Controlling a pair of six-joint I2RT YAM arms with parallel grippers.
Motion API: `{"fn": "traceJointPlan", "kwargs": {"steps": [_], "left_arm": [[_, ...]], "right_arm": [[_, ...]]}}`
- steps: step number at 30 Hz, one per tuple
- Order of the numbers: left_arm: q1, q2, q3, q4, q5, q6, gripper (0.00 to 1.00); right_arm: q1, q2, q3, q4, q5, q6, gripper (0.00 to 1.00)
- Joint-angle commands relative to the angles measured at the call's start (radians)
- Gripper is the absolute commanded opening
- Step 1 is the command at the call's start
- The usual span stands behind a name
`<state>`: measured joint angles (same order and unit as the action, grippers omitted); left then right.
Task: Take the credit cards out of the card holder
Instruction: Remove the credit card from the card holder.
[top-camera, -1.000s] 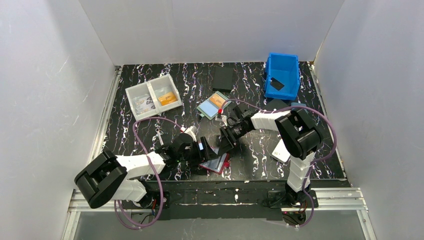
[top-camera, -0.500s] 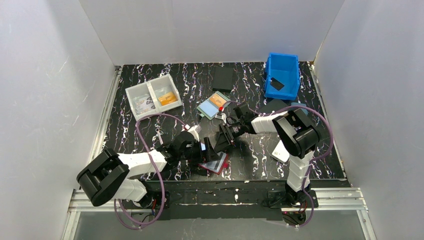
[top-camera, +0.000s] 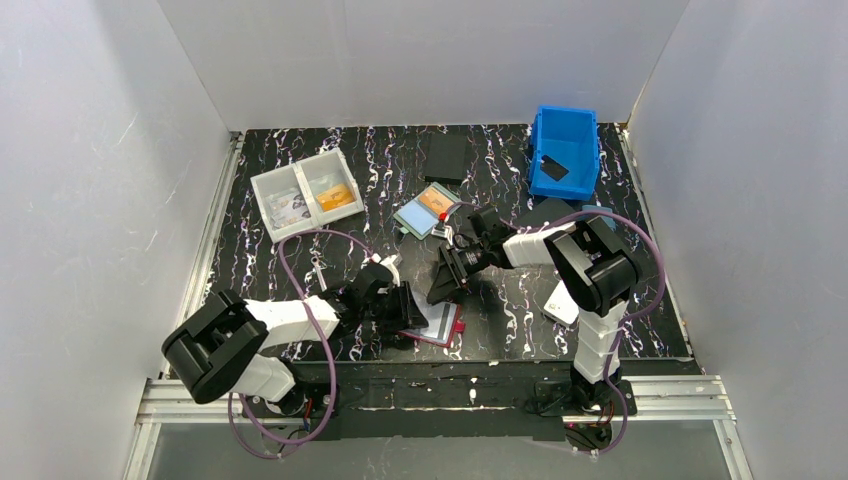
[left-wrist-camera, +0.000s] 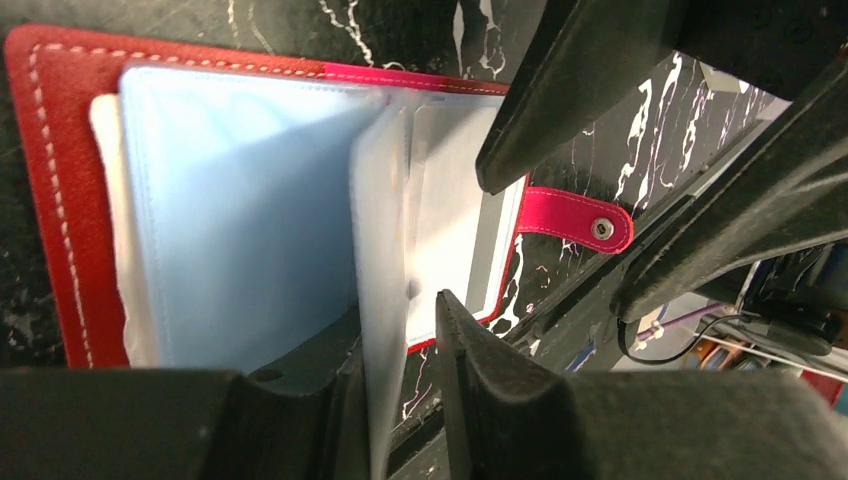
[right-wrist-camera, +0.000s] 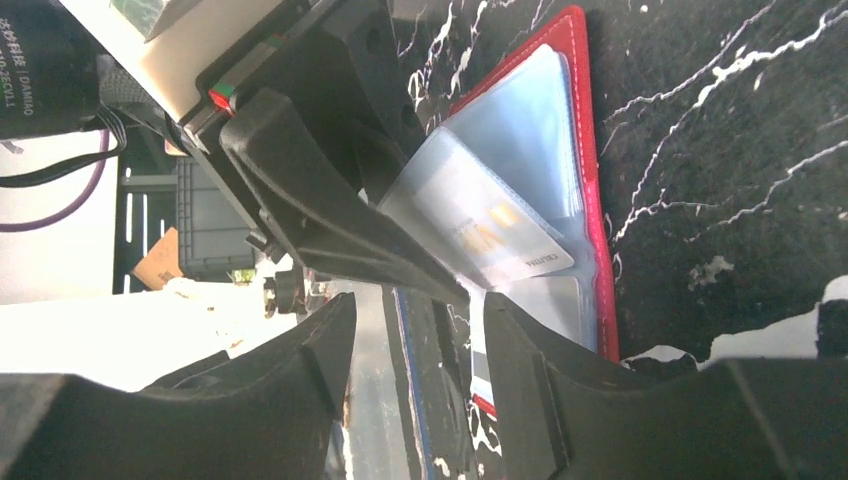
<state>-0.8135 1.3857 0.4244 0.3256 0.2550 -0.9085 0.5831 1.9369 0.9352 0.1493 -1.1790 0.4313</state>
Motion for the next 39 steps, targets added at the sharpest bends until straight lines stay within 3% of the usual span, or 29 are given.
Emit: {"fn": "traceJointPlan", "kwargs": {"steps": [1, 4, 6, 9, 12, 27, 30, 32, 35, 39], "left_arm": [[-0.003, -0.05, -0.003, -0.119, -0.07, -0.013, 0.21], [-0.003, -0.082, -0.018, -0.132, -0.088, -0.027, 0.2], [-0.004, -0.089, -0.022, -0.132, -0.083, -0.026, 0.22], [-0.003, -0.097, -0.024, -0.132, -0.079, -0.024, 0.41], [0.003, -0.116, -0.033, -0.131, -0.085, -0.03, 0.49], [0.065, -0.197, -0.059, -0.135, -0.082, -0.048, 0.5], [0.067, -0.184, -0.049, -0.135, -0.072, -0.045, 0.5], [0.067, -0.175, -0.046, -0.135, -0.065, -0.046, 0.5], [0.067, -0.164, -0.044, -0.134, -0.059, -0.045, 0.48], [0.067, -0.157, -0.044, -0.134, -0.053, -0.046, 0.47]], "right_arm": [[-0.005, -0.018, 0.073, -0.198, 0.005, -0.197, 0.59], [-0.005, -0.032, 0.153, -0.453, 0.061, -0.46, 0.6], [-0.005, -0.051, 0.154, -0.48, 0.077, -0.503, 0.6], [-0.005, -0.07, 0.136, -0.466, 0.084, -0.506, 0.6], [-0.005, -0.062, 0.144, -0.484, 0.085, -0.521, 0.6], [0.015, -0.008, 0.137, -0.488, 0.152, -0.504, 0.58], [0.025, 0.013, 0.132, -0.458, 0.097, -0.469, 0.57], [0.027, 0.014, 0.12, -0.419, 0.048, -0.44, 0.52], [0.029, 0.004, 0.121, -0.401, 0.007, -0.437, 0.28], [0.03, -0.018, 0.111, -0.384, 0.004, -0.438, 0.23]]}}
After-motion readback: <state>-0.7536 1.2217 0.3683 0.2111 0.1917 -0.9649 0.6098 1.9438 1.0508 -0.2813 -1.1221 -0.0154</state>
